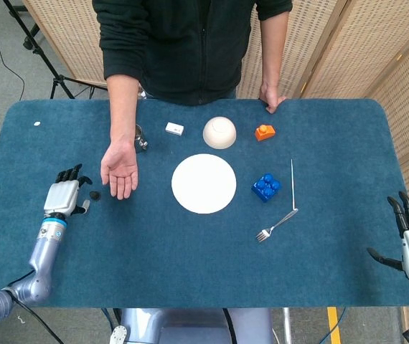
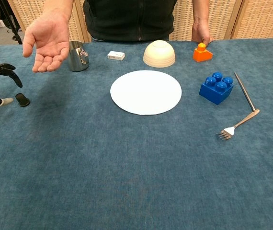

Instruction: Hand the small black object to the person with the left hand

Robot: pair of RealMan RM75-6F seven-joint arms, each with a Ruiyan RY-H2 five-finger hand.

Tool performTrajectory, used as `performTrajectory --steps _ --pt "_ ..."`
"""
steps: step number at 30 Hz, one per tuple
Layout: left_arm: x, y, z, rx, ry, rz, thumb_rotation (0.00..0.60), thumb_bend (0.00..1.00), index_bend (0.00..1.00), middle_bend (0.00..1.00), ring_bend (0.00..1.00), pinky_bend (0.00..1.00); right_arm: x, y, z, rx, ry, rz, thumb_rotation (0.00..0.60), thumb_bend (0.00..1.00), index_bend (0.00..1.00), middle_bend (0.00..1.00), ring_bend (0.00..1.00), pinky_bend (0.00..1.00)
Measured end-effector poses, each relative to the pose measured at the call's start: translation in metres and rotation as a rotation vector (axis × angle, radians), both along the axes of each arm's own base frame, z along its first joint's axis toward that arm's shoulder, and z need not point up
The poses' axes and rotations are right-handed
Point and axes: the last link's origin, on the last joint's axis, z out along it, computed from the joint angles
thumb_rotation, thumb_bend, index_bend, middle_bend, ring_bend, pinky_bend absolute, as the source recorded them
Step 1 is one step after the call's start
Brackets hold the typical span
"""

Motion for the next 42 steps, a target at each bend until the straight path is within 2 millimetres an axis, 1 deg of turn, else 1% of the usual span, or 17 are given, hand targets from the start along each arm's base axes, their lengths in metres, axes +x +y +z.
performTrajectory --steps 6,17,20,24,30,34,36,38,42 --pt "0.003 0.004 -0.008 -0.007 -0.002 0.002 0.6 0.39 0.36 0.0 0.0 0.0 -0.001 -0.001 0.0 0.003 -0.001 -0.003 0.6 0.0 0.0 0.0 0.0 0.0" --pt "0.0 0.004 -0.014 0.006 -0.021 0.013 0.6 0.4 0.44 0.0 0.0 0.0 -0.002 -0.002 -0.001 0.008 -0.001 -0.008 0.6 0.0 0.0 0.0 0.0 0.0" --pt "-0.001 0.004 -0.016 0.006 -0.019 0.016 0.6 0.41 0.49 0.0 0.0 0.0 -0.002 -0.002 -0.001 0.008 -0.002 -0.009 0.6 0.0 0.0 0.0 0.0 0.0" --pt "-0.001 0.005 -0.017 0.009 -0.013 0.017 0.6 0.42 0.58 0.0 0.0 0.0 -0.002 -0.002 0.0 0.007 -0.005 -0.008 0.6 0.0 0.0 0.0 0.0 0.0" --pt "0.0 0.005 -0.013 0.021 -0.007 0.013 0.6 0.44 0.62 0.0 0.0 0.0 -0.002 -0.001 0.0 0.006 -0.007 -0.007 0.6 0.0 0.0 0.0 0.0 0.0" --pt "0.002 0.004 -0.007 0.036 -0.016 0.003 0.6 0.44 0.63 0.0 0.0 0.0 -0.001 -0.001 0.001 0.004 -0.01 -0.005 0.6 0.0 0.0 0.0 0.0 0.0" --pt "0.003 0.002 0.0 0.052 -0.022 -0.008 0.6 0.44 0.63 0.0 0.0 0.0 -0.001 -0.001 0.001 0.004 -0.014 -0.003 0.6 0.0 0.0 0.0 0.0 0.0" --pt "0.006 -0.001 0.011 0.076 -0.036 -0.027 0.6 0.44 0.63 0.0 0.0 0.0 0.0 0.0 0.002 0.004 -0.016 0.0 0.6 0.0 0.0 0.0 0.0 0.0" --pt "0.013 -0.01 0.044 0.15 -0.077 -0.087 0.6 0.44 0.63 0.0 0.0 0.0 0.001 0.0 0.001 0.008 -0.018 0.006 0.6 0.0 0.0 0.0 0.0 0.0"
